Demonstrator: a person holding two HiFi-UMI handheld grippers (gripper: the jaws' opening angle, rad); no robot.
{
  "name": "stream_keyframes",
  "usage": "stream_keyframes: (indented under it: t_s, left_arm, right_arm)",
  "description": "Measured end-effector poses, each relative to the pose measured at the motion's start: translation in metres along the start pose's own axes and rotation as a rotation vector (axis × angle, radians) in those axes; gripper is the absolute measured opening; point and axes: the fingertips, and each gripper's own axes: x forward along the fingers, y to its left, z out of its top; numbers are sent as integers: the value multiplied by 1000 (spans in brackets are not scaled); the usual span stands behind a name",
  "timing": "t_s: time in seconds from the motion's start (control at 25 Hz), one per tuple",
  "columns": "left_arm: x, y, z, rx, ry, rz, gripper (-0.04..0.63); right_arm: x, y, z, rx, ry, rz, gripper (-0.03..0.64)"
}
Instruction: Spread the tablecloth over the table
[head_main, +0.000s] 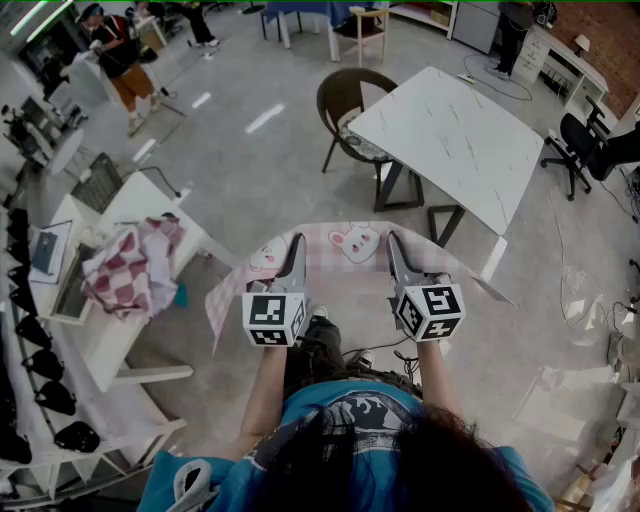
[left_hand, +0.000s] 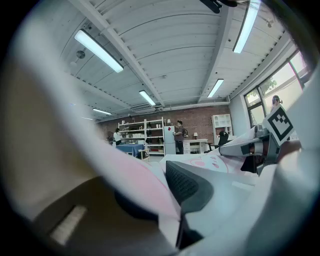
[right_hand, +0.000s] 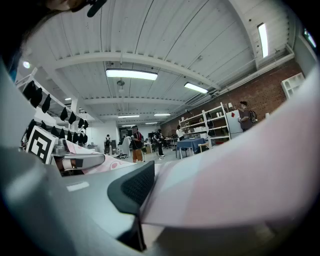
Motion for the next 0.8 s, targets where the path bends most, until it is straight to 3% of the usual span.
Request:
stream_keyframes:
  t_s: [0.8]
  left_arm:
    - [-1, -12, 3, 17, 10, 5, 66]
  right_arm:
    - [-12, -8, 0, 42, -15, 33, 75]
